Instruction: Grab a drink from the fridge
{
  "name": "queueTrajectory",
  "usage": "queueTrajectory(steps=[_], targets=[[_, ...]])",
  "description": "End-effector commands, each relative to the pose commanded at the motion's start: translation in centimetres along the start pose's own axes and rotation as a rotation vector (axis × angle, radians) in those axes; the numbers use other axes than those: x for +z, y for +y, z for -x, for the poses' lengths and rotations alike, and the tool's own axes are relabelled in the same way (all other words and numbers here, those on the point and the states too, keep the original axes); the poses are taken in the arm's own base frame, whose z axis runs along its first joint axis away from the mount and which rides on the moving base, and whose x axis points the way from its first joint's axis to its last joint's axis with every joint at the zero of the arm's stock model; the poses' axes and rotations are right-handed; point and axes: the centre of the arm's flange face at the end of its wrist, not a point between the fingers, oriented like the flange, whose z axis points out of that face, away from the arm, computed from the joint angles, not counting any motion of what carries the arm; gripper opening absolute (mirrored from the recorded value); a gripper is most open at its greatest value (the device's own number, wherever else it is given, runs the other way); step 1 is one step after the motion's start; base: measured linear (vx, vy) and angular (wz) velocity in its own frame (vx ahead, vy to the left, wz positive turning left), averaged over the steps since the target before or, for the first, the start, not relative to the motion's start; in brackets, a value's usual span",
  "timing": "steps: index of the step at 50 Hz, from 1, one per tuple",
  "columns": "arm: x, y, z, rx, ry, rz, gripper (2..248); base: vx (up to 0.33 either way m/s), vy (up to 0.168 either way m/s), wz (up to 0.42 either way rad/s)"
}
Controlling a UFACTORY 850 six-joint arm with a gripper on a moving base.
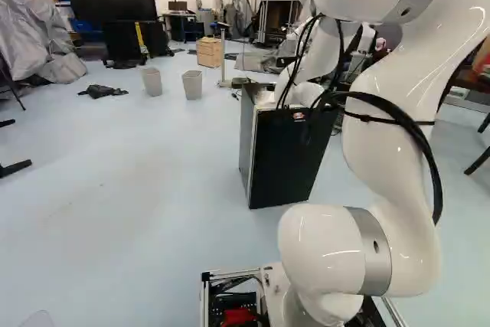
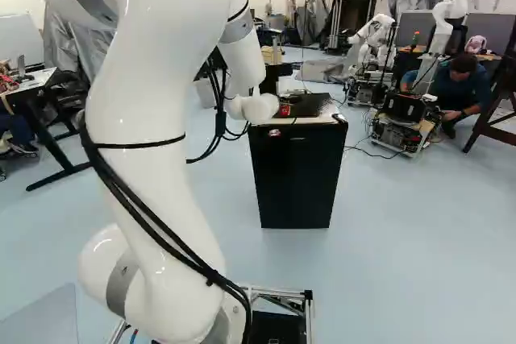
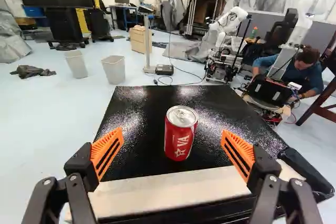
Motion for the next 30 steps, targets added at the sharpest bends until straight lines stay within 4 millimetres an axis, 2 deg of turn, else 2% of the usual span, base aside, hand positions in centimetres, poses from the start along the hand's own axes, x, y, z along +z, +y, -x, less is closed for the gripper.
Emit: queueTrajectory(steps=[22,30], targets=[[2.0,0.3,2.2,0.003,-0.030,-0.002,247,0.000,0.000,0.000],[2.8,0.4,2.4,0.004,-0.030,-0.001,247,0.000,0.000,0.000]])
